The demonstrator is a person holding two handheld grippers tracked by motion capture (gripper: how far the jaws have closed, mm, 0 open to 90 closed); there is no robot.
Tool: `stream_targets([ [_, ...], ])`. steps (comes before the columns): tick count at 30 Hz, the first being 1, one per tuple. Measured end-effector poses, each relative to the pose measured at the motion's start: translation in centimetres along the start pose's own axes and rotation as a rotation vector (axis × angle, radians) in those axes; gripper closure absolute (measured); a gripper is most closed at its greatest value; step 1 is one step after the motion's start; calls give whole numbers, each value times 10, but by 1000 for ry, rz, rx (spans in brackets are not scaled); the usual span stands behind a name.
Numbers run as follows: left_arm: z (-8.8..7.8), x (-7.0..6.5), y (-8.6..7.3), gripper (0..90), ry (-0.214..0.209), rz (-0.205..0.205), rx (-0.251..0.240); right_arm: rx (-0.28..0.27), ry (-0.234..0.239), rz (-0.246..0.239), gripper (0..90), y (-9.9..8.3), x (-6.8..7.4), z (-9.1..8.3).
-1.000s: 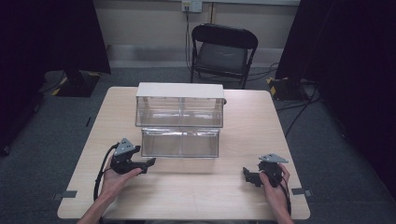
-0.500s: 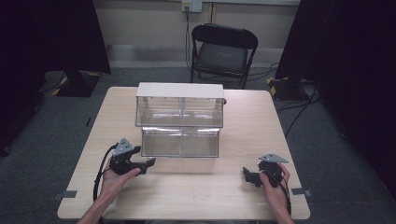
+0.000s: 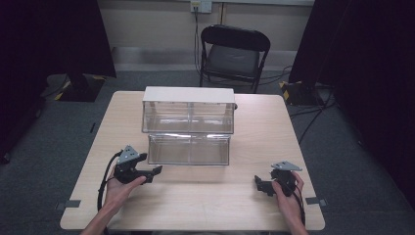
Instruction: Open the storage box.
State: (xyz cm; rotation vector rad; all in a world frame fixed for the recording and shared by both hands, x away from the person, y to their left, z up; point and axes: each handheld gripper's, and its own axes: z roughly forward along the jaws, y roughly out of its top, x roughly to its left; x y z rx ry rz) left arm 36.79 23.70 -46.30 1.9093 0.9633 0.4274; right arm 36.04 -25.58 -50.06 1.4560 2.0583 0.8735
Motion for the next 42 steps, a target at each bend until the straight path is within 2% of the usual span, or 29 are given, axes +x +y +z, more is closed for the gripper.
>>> stream_targets([
  [15,-2,0,1,204,-14,3,-3,0,0,0,71,0,0,0],
  [20,-3,1,1,207,-16,15,-8,0,0,0,71,0,0,0],
  [24,-3,0,1,207,-26,-2,-22,0,0,0,71,0,0,0],
  [37,-4,0,4,203,-22,2,-22,0,0,0,71,0,0,0],
  [42,-6,0,5,203,-13,-14,-34,0,0,0,71,0,0,0],
])
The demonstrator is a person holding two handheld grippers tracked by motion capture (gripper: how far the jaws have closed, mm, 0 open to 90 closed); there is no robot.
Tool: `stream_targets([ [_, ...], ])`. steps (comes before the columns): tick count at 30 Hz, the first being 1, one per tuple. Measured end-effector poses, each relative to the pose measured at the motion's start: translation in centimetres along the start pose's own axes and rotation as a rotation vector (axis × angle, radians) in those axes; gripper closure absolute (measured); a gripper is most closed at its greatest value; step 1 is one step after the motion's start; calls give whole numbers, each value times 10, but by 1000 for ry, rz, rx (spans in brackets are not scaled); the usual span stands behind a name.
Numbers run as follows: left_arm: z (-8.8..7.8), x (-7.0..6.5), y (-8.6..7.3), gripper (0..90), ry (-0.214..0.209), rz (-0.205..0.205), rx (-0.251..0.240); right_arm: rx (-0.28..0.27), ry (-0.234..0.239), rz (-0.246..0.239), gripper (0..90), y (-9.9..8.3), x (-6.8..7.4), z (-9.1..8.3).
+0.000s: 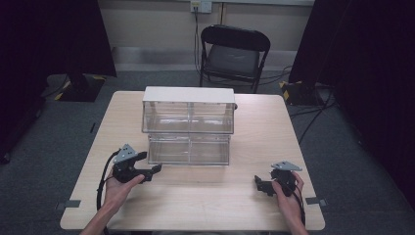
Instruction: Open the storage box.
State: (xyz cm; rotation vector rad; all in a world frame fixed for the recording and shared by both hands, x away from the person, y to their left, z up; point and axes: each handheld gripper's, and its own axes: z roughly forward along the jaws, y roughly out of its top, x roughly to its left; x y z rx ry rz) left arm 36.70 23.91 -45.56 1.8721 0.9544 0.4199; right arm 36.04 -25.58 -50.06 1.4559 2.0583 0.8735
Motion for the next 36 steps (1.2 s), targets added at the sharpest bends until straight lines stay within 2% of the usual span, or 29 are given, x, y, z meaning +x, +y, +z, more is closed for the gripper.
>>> stream_targets([
  [9,0,3,0,198,-5,-6,8,0,0,0,71,0,0,0],
  [21,-2,3,3,185,-5,-22,-5,0,0,0,71,0,0,0],
  [26,-3,3,4,190,1,-7,-9,0,0,0,71,0,0,0],
  [36,-4,2,6,165,7,-17,-14,0,0,0,71,0,0,0],
])
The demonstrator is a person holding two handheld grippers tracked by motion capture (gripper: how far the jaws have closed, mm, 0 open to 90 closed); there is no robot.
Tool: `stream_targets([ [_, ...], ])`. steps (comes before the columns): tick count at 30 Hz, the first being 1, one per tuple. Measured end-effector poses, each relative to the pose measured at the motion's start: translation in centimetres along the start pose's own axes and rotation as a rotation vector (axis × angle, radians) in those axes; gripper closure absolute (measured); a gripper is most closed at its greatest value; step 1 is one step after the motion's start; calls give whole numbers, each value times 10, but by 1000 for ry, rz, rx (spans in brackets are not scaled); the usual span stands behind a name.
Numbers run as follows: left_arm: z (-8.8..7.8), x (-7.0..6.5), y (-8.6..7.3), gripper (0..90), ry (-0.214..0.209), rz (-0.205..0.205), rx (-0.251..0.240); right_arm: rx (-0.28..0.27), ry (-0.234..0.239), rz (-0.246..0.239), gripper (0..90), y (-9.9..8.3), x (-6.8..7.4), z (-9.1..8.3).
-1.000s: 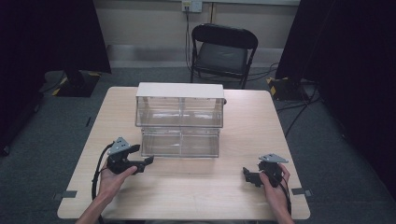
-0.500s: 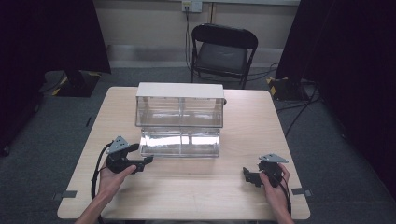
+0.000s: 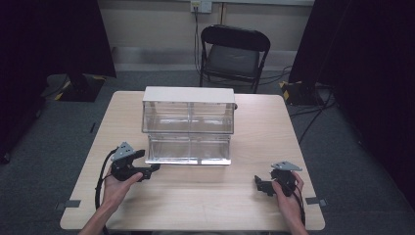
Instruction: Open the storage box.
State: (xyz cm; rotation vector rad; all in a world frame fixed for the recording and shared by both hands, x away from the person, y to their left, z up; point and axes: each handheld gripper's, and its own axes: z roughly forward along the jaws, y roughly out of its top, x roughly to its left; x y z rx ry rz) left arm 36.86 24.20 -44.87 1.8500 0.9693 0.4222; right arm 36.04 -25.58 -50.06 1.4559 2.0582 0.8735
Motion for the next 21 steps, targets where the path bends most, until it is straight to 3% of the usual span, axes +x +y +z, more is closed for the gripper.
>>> stream_targets([
  [14,0,-2,3,161,4,-8,-2,0,2,1,69,0,0,0],
  [21,-1,-2,6,160,5,8,-1,0,2,1,69,0,0,0],
])
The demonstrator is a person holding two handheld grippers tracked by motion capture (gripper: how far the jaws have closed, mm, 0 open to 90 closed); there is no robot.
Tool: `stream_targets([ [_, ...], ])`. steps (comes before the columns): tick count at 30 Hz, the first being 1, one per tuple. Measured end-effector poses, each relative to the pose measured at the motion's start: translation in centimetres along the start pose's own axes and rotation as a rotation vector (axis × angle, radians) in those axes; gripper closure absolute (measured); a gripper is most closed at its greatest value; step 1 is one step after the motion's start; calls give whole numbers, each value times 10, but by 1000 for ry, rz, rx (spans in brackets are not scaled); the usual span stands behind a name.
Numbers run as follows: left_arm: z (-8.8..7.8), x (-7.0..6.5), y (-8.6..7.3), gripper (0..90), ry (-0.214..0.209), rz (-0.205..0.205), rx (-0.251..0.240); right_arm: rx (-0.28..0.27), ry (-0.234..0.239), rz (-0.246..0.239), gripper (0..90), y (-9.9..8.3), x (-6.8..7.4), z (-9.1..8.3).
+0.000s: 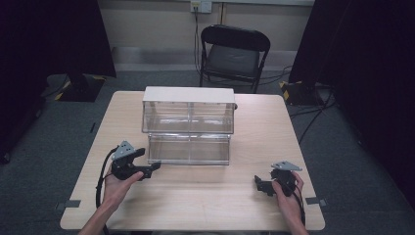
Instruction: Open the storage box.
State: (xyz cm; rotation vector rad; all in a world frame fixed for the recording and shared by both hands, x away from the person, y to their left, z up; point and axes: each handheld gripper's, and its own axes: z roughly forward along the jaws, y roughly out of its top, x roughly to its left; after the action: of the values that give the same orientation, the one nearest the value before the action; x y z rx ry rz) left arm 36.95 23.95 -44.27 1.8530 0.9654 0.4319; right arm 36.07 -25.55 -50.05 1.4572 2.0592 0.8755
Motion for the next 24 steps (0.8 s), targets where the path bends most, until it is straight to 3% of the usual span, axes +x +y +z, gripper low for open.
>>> stream_targets([
  [13,-2,0,8,159,-7,-6,-21,1,0,-1,69,0,0,0],
  [24,-3,0,10,160,-7,-6,-10,0,0,0,69,0,0,0],
])
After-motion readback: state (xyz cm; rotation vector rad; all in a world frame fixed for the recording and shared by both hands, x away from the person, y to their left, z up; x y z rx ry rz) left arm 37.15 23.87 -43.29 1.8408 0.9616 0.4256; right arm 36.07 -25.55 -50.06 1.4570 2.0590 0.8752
